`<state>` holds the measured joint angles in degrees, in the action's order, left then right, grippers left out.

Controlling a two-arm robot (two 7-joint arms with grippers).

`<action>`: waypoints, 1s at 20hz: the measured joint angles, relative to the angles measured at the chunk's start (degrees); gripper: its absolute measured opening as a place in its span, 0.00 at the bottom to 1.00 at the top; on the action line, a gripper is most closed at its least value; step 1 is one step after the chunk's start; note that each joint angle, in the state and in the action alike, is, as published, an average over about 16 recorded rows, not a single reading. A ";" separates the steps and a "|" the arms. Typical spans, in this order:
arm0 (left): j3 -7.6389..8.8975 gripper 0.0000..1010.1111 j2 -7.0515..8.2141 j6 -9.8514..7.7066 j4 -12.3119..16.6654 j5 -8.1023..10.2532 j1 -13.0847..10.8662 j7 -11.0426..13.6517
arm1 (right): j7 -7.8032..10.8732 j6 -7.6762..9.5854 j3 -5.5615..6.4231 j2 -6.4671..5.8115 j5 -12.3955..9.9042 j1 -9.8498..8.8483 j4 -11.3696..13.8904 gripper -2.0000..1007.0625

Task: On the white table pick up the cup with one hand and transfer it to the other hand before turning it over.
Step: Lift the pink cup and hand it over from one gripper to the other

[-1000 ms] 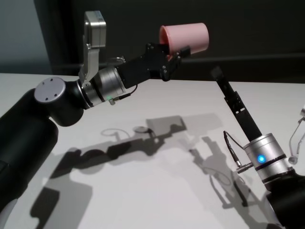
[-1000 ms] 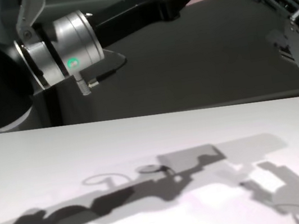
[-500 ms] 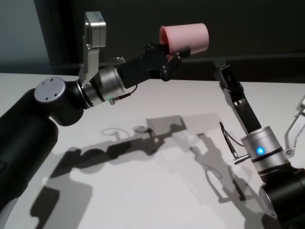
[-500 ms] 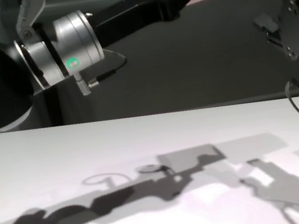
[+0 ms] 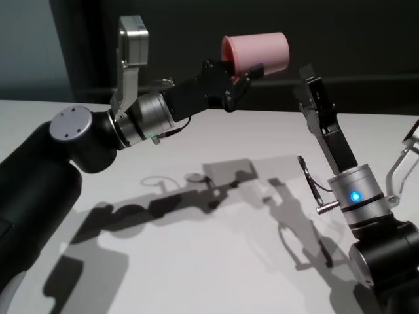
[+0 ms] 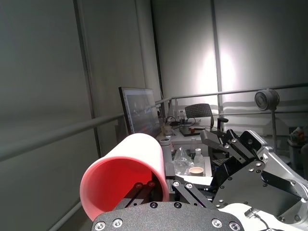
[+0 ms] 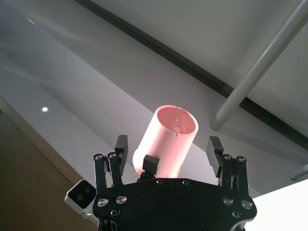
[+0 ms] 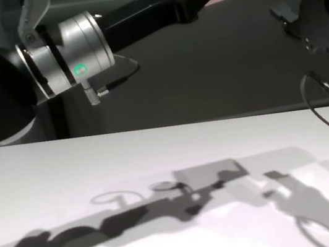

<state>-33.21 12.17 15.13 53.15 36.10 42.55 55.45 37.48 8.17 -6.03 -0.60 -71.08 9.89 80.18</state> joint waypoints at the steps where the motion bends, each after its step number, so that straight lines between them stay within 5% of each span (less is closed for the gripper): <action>1: 0.00 0.05 0.00 0.00 0.00 0.00 0.00 0.00 | 0.27 0.05 -0.11 0.08 -0.35 0.39 -0.44 0.99; 20: 0.00 0.05 0.00 0.00 0.00 0.00 0.00 0.00 | 4.90 -0.47 -2.59 1.30 -5.06 8.13 -10.21 0.99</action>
<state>-33.21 12.17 15.13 53.15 36.11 42.55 55.45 42.38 7.69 -8.61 0.70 -76.14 18.01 69.97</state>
